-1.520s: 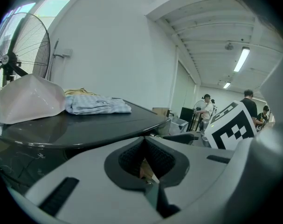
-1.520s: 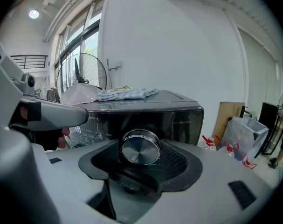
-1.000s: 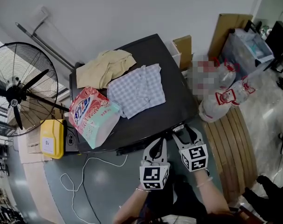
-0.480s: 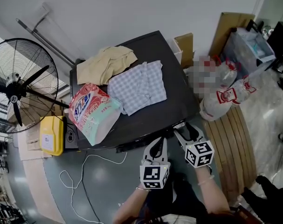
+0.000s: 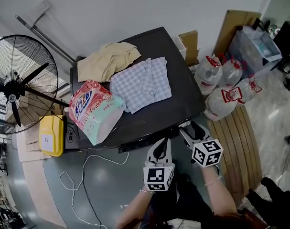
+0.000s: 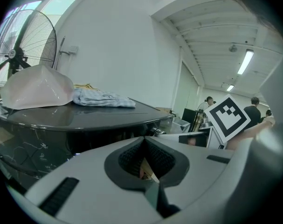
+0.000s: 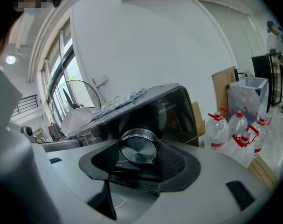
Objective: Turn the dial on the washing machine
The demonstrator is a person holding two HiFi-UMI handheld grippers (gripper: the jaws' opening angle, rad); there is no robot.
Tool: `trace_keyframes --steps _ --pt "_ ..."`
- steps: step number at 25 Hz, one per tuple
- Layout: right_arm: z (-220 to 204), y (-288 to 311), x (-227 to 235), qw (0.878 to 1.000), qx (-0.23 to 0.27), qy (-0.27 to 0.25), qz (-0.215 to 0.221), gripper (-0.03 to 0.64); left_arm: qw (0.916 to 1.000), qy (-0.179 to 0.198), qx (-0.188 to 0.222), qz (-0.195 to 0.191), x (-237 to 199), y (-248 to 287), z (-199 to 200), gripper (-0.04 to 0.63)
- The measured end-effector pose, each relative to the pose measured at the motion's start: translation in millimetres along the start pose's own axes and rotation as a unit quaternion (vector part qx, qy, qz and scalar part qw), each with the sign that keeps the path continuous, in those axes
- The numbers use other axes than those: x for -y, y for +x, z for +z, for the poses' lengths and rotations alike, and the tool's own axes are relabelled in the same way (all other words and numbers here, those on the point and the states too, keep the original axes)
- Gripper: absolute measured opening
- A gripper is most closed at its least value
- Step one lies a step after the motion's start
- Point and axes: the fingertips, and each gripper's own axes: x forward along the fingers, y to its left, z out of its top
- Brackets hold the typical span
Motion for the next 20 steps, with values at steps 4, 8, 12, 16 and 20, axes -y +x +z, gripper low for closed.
trace_keyframes --steps 4,8,12,16,20 --pt "1 0 -1 0.999 -0.001 -0.032 -0.006 0.285 0.9999 -0.004 0.007 0.01 -2 -4 -4 0.015" --pt "-2 2 -2 0.995 -0.023 -0.091 -0.019 0.285 0.9995 -0.009 0.012 0.029 0 -10 -12 0.015" --pt "0 0 -7 0.985 -0.021 -0.167 -0.027 0.295 0.998 -0.012 0.023 0.058 2 -17 -19 0.015" --pt "10 -8 -15 0.97 0.01 -0.239 -0.03 0.294 0.9948 -0.02 0.036 0.093 4 -27 -26 0.015" --pt "11 -13 -29 0.947 0.034 -0.319 -0.013 0.295 0.9904 -0.022 0.048 0.127 1 -36 -39 0.015"
